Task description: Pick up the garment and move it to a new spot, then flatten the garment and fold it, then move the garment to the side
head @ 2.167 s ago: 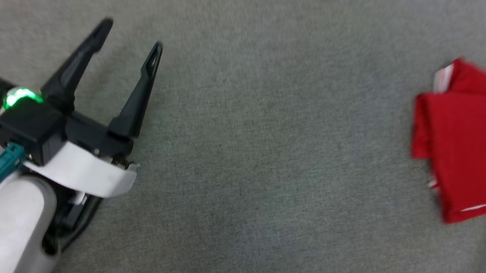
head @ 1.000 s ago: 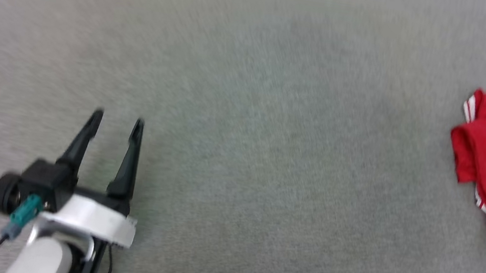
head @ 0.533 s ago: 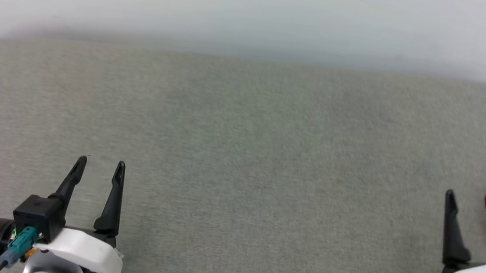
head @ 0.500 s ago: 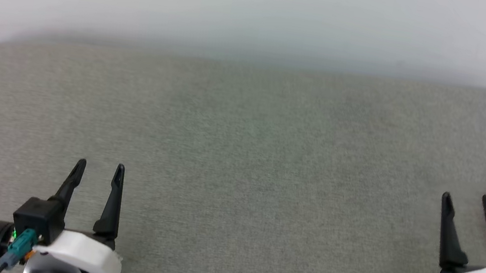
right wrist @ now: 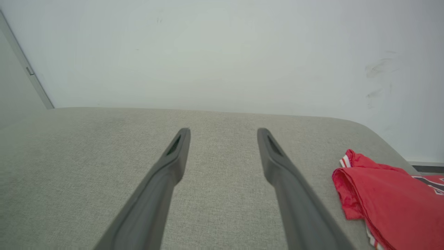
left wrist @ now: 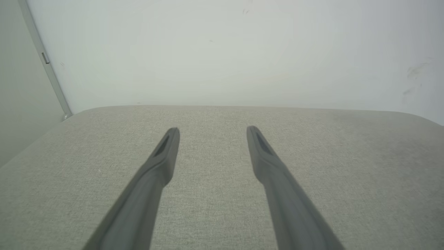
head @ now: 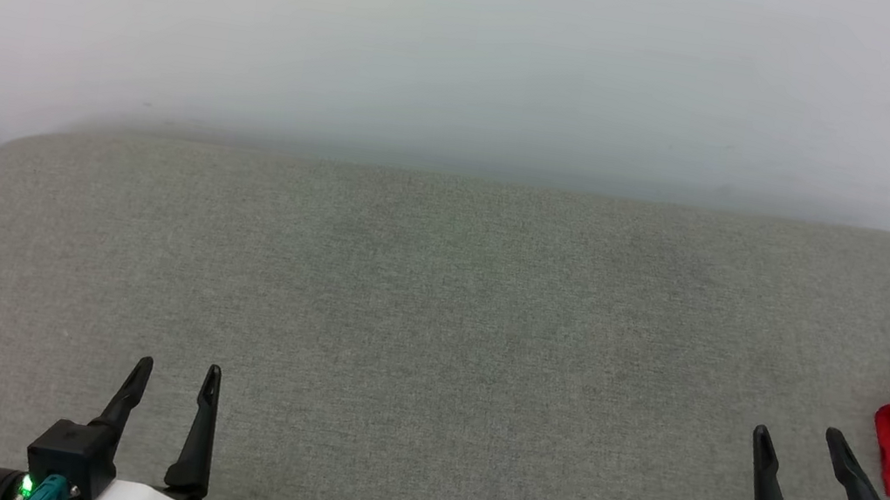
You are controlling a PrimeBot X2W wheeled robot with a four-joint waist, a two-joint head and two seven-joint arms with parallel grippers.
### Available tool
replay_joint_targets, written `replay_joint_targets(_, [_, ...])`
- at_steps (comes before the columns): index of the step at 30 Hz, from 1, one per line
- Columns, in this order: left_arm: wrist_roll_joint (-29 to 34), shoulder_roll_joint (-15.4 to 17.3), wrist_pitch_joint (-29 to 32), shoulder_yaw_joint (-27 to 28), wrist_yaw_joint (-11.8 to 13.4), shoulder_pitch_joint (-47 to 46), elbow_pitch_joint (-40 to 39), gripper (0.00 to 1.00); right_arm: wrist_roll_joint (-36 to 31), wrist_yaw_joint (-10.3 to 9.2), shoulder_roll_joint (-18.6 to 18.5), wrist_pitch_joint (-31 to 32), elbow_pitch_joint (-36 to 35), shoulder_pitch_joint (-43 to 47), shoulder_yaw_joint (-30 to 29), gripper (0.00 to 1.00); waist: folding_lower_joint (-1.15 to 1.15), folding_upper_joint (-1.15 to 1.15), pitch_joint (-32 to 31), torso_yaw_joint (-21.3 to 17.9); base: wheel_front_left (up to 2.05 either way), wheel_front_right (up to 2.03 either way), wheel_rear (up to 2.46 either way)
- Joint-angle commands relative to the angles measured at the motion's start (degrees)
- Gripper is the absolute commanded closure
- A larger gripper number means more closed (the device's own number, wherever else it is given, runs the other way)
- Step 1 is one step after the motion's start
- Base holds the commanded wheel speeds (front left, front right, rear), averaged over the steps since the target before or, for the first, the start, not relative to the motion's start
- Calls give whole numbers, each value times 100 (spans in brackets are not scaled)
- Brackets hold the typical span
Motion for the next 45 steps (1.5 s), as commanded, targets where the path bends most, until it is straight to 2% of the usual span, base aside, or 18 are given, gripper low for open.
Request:
replay_joint_targets(1, [21,-25,-23,-13,-23,30,42,0,-42,-6,26,25,-29,50,16,0,1,0,-12,-5,0,0,0])
replay_joint_targets(18, [52,-126,-48,150,-174,-76,227,0,84,-6,-29,31,62,-2,32,0,1,0,-54,-12,0,0,0])
replay_joint_targets(19, [12,-125,-9,135,-155,-37,224,100,73,-1,-6,60,58,19,33,100,1,0,-54,-12,0,0,0])
replay_joint_targets(22, [-60,-180,24,112,-162,19,334,100,127,0,1,71,200,41,41,100,1,0,-54,-12,0,0,0])
replay_joint_targets(35, [-1270,-392,394,442,-388,-159,423,100,1643,-1,14,139,556,-230,-11,100,1,0,-22,-14,0,0,0])
replay_joint_targets(45, [-1995,-521,617,641,-526,-262,466,100,2542,-1,24,181,772,-390,-45,100,1,0,-1,-15,0,0,0])
